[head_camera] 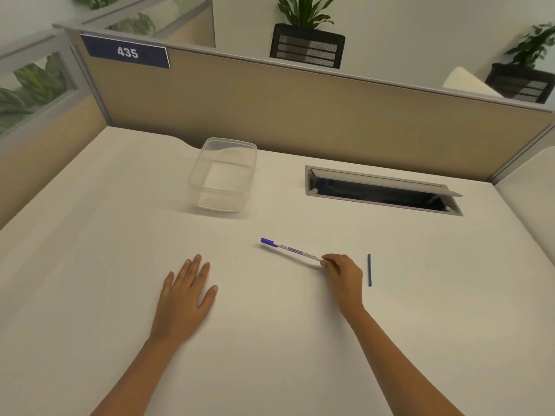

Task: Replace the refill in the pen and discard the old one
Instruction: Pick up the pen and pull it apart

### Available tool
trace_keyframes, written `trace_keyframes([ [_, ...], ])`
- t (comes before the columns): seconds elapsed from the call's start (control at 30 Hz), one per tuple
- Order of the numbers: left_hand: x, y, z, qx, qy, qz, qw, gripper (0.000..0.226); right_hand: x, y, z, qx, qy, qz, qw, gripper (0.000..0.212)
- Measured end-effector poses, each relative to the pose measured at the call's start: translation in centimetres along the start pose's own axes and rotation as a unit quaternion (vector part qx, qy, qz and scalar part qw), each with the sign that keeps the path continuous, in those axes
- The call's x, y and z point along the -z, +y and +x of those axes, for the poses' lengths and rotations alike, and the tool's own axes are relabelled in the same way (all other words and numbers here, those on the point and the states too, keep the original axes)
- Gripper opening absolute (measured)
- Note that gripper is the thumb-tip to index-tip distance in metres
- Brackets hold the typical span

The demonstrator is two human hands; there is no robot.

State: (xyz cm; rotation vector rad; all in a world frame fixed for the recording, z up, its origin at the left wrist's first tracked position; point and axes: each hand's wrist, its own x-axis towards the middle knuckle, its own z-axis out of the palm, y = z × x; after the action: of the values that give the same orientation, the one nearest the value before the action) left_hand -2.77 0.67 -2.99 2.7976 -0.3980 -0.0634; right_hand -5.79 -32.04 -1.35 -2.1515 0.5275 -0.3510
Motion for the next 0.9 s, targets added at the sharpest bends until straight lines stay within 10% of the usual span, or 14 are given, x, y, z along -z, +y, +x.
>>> trace_keyframes([
  [0.33,1.0,5.4,1.8,0.069,0.043,-0.236,0.968,0.026,3.9,-3.9,-3.4,0.032,0.025,0.111,0.993,0.012],
  [0.5,3.0,13.5,2.4,0.147,-0.157,-0.704,0.677,0.035,4.4,-5.4,-4.2,0.055,0.0,0.119,0.991,0.012],
  [0.57,3.2,15.5,2.6,0.147,-0.177,-0.743,0.629,0.043,4.6,-5.8,-4.3,0.062,-0.008,0.121,0.991,0.013],
  [0.73,3.8,17.5,2.9,0.178,-0.128,-0.76,0.613,0.019,5.2,-6.2,-4.4,0.044,-0.033,0.116,0.992,0.017],
  [0.9,4.3,17.4,3.3,0.184,-0.115,-0.75,0.625,0.013,5.6,-7.0,-4.1,0.215,-0.077,-0.111,0.967,0.012],
])
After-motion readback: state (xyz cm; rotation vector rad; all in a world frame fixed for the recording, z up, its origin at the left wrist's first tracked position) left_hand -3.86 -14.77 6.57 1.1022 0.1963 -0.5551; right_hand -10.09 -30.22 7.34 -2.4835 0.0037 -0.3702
